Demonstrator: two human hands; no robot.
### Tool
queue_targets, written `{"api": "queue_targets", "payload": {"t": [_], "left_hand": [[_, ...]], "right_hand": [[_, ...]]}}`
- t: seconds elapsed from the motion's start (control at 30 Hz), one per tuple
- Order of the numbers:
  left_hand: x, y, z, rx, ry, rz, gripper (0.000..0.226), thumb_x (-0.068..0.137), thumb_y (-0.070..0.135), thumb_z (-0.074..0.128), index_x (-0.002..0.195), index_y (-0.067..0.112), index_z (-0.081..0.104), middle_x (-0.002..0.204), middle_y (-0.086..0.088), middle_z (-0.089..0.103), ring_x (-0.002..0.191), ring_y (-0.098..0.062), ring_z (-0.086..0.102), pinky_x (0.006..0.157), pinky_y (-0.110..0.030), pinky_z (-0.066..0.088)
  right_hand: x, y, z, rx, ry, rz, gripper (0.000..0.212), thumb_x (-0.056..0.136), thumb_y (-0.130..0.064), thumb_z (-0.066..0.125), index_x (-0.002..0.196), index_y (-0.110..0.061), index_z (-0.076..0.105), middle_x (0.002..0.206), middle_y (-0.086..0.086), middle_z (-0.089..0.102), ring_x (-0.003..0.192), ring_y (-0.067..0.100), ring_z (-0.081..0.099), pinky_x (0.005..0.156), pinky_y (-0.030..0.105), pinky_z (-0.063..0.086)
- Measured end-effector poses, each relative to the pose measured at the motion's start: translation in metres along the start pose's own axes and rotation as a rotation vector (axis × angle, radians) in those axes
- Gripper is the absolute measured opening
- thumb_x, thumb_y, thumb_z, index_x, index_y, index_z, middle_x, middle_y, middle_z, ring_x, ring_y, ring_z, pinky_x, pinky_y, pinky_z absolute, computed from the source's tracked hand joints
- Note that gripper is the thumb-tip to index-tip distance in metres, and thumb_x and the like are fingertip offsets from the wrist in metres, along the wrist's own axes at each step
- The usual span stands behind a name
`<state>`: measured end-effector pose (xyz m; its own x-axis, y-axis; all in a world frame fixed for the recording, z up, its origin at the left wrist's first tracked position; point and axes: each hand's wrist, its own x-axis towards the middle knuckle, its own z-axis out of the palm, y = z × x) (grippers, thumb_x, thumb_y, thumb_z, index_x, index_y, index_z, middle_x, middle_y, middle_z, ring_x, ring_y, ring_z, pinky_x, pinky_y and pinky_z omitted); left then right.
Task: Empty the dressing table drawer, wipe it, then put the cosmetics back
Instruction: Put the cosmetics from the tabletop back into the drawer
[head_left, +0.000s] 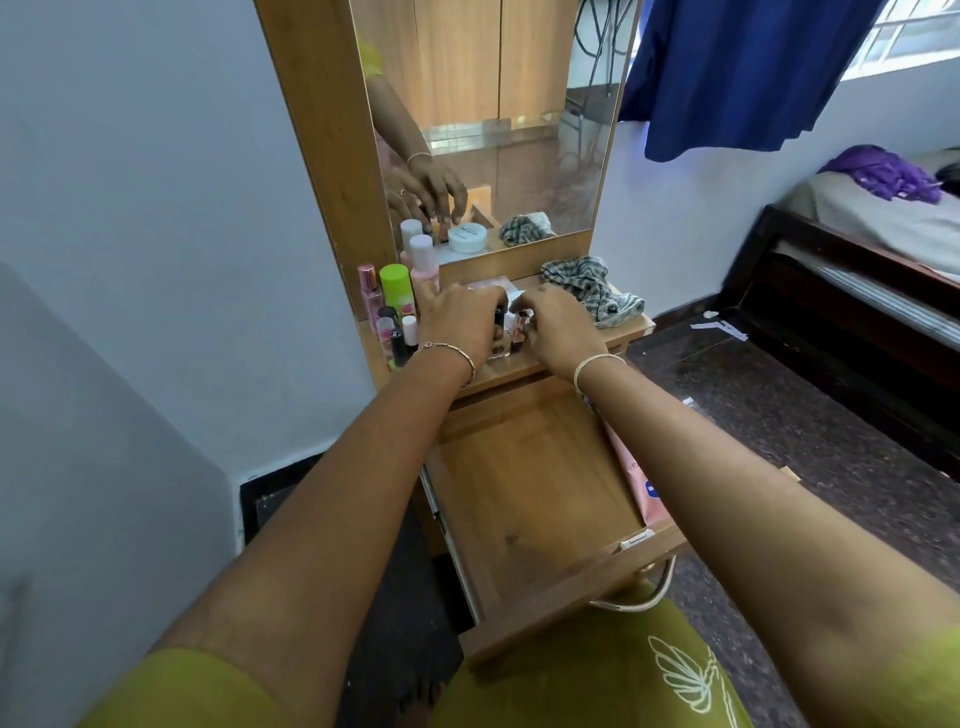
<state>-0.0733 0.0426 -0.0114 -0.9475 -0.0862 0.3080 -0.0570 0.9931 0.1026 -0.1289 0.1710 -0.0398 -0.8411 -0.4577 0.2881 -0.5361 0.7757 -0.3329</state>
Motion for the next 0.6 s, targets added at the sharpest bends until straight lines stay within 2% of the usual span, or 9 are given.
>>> {"api": "queue_targets", "payload": {"t": [0.2, 0.4, 0.53, 0.6], "left_hand": [[-0.002, -0.002, 0.002, -0.024, 0.011, -0.021, 0.021, 0.084, 0.015, 0.061, 0.098, 0.030, 0.060, 0.092, -0.001, 0.069, 0.102, -0.027, 0.055, 0.103, -0.051, 0.024], [-0.013, 0.008, -0.015, -0.088, 0.072, 0.004, 0.023, 0.088, 0.032, 0.059, 0.111, 0.028, 0.059, 0.105, 0.001, 0.068, 0.111, -0.025, 0.050, 0.097, -0.048, 0.026], [-0.024, 0.021, -0.016, -0.199, 0.109, 0.014, 0.026, 0.087, 0.036, 0.057, 0.112, 0.030, 0.058, 0.106, 0.006, 0.067, 0.112, -0.022, 0.050, 0.096, -0.044, 0.027], [-0.031, 0.029, -0.009, -0.310, 0.114, 0.025, 0.025, 0.084, 0.037, 0.060, 0.108, 0.029, 0.058, 0.102, 0.006, 0.069, 0.108, -0.022, 0.052, 0.093, -0.041, 0.034]], "right_hand": [[-0.008, 0.002, -0.009, 0.064, 0.047, -0.039, 0.021, 0.086, -0.003, 0.059, 0.105, -0.010, 0.064, 0.105, 0.008, 0.066, 0.098, 0.026, 0.059, 0.082, 0.034, 0.046], [-0.025, 0.025, -0.041, 0.199, 0.130, 0.000, 0.017, 0.087, -0.011, 0.063, 0.104, -0.014, 0.067, 0.100, 0.002, 0.067, 0.089, 0.017, 0.060, 0.080, 0.023, 0.041], [-0.047, 0.045, -0.053, 0.251, 0.158, 0.101, 0.018, 0.086, -0.013, 0.066, 0.102, -0.019, 0.069, 0.090, -0.006, 0.064, 0.081, 0.013, 0.061, 0.076, 0.023, 0.045], [-0.060, 0.055, -0.051, 0.270, 0.182, 0.152, 0.019, 0.083, -0.011, 0.069, 0.100, -0.019, 0.068, 0.089, -0.005, 0.066, 0.080, 0.013, 0.062, 0.075, 0.024, 0.048]]}}
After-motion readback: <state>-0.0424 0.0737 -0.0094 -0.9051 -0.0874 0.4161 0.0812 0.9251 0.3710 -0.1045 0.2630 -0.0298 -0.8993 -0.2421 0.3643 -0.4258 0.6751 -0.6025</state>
